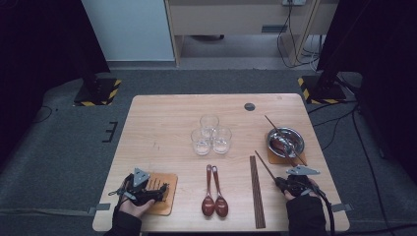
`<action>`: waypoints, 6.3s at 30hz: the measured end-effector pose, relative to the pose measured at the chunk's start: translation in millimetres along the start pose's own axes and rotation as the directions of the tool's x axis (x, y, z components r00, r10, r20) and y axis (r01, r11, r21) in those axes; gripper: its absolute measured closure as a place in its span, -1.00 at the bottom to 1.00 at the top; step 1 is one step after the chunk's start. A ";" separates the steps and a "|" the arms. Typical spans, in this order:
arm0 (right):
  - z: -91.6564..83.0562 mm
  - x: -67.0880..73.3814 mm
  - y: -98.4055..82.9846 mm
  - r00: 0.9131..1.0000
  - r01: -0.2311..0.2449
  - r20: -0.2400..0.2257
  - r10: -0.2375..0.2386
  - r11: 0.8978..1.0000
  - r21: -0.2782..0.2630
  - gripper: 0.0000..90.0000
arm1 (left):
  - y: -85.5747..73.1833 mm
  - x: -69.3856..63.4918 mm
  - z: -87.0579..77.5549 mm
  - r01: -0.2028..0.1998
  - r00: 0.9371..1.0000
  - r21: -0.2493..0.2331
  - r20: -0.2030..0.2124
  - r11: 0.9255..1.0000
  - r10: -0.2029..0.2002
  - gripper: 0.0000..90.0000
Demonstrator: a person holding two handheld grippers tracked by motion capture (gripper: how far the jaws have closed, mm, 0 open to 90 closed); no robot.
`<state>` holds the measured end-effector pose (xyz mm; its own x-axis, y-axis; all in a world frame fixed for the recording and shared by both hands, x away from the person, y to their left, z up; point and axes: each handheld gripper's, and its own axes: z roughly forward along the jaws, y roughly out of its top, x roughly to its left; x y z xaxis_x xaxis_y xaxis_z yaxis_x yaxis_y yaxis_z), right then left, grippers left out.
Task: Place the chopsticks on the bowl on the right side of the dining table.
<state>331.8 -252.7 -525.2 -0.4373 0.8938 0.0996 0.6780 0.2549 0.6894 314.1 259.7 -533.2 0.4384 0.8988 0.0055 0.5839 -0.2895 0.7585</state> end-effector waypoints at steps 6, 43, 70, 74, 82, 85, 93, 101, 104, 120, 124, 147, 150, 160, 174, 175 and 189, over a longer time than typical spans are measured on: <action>-7.9 -4.5 4.4 1.000 -0.021 -0.009 0.021 0.999 -0.037 0.89 | 0.0 0.0 0.0 0.000 1.000 0.000 0.000 1.000 0.000 -0.84; -44.1 -2.3 28.3 0.997 -0.049 -0.066 0.038 0.983 -0.177 0.89 | 0.0 0.0 0.0 0.000 1.000 0.000 0.000 1.000 0.000 -0.84; -67.8 -8.3 50.8 0.993 -0.077 -0.105 0.050 0.960 -0.270 0.89 | 0.0 0.1 0.0 0.000 1.000 0.000 0.001 1.000 0.000 -0.84; -70.0 -9.6 54.1 0.993 -0.076 -0.105 0.048 0.957 -0.279 0.89 | 0.0 0.1 0.0 0.000 1.000 0.000 0.001 1.000 0.000 -0.84; -73.8 -12.9 62.4 0.994 -0.075 -0.102 0.046 0.950 -0.304 0.89 | 0.0 0.1 0.0 0.000 1.000 0.000 0.001 1.000 0.000 -0.84; -74.4 -14.8 65.3 0.994 -0.072 -0.101 0.042 0.948 -0.311 0.89 | 0.0 0.1 0.0 0.000 1.000 0.000 0.001 1.000 0.000 -0.84; -74.4 -20.1 69.8 0.994 -0.069 -0.099 0.040 0.946 -0.315 0.89 | 0.0 0.1 0.0 0.000 1.000 0.000 0.001 1.000 0.000 -0.84; -74.9 -29.4 75.6 0.994 -0.075 -0.095 0.046 0.942 -0.327 0.89 | 0.1 0.2 0.1 0.000 1.000 0.000 0.001 1.000 0.000 -0.84; -74.6 -33.2 78.8 0.995 -0.077 -0.090 0.050 0.941 -0.330 0.89 | 0.1 0.1 0.1 0.000 1.000 0.000 0.001 1.000 0.000 -0.84; -67.0 -58.2 88.6 0.996 -0.081 -0.061 0.064 0.938 -0.337 0.89 | 0.1 0.2 0.0 0.000 1.000 0.000 0.002 1.000 0.000 -0.84; -65.4 -64.4 90.6 0.997 -0.076 -0.047 0.063 0.939 -0.334 0.89 | 0.1 0.2 0.1 0.000 1.000 0.000 0.001 1.000 0.000 -0.84; -50.8 -90.6 99.6 0.998 -0.059 -0.034 0.051 0.941 -0.332 0.89 | 0.1 0.5 0.0 -0.002 1.000 0.002 0.002 1.000 0.002 -0.84; -46.9 -93.5 100.4 0.998 -0.058 -0.034 0.049 0.944 -0.326 0.89 | 0.2 0.5 0.0 -0.002 1.000 0.002 0.002 1.000 0.002 -0.84; -32.1 -105.4 101.2 0.998 -0.052 -0.033 0.044 0.951 -0.305 0.89 | 0.2 0.5 0.0 -0.002 1.000 0.003 0.002 1.000 0.002 -0.84; -13.2 -115.4 99.4 0.999 -0.045 -0.027 0.039 0.964 -0.260 0.89 | 0.2 0.5 0.0 -0.002 1.000 0.002 0.002 1.000 0.002 -0.84; -11.4 -115.2 99.4 0.999 -0.044 -0.027 0.038 0.966 -0.255 0.89 | 0.2 0.5 0.0 -0.002 1.000 0.003 0.002 1.000 0.002 -0.84; 7.8 -115.7 96.5 0.999 -0.040 -0.020 0.037 0.980 -0.197 0.89 | 0.2 0.5 0.0 -0.002 1.000 0.003 0.002 1.000 0.002 -0.84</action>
<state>452.5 -328.6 -475.9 -0.4238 0.8950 0.1390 0.5655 0.1415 0.8125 314.4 260.2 -533.0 0.4411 0.8974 0.0061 0.5847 -0.2925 0.7567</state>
